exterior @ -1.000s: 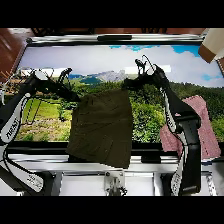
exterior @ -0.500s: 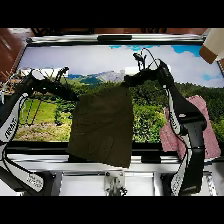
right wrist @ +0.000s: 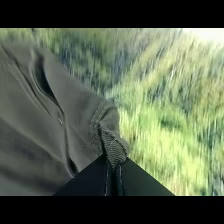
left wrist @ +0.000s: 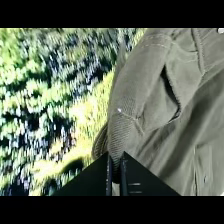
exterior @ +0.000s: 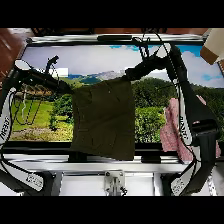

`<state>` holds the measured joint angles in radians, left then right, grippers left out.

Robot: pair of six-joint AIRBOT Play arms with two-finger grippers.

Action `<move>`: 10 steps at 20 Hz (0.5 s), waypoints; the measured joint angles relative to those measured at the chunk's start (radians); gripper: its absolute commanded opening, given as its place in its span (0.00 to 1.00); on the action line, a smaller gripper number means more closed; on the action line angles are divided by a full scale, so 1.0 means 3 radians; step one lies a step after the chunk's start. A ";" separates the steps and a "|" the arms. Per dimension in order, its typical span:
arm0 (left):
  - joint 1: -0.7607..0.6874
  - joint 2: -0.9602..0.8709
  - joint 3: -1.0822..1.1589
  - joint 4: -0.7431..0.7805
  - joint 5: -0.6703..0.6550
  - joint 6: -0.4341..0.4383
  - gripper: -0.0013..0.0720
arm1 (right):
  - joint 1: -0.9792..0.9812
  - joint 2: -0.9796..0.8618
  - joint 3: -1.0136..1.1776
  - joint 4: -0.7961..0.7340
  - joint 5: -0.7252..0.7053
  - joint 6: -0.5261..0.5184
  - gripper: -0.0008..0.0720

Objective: Fold the shirts.

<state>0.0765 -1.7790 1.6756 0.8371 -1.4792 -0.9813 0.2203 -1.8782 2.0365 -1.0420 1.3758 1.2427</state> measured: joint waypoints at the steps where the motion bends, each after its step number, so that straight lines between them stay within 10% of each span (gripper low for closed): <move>1: -0.0025 0.0064 0.0003 0.0127 -0.0058 -0.0010 0.09 | 0.0055 0.0069 0.0000 -0.0137 0.0145 0.0060 0.13; 10: -0.0206 0.1087 -0.0888 0.0825 0.0303 -0.0050 0.09 | 0.0430 0.0701 -0.0392 -0.0715 0.0576 0.0593 0.13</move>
<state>0.0147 -1.4528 1.4094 1.0847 -1.3884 -0.9962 0.3492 -1.6680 1.9190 -1.2564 1.5486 1.4204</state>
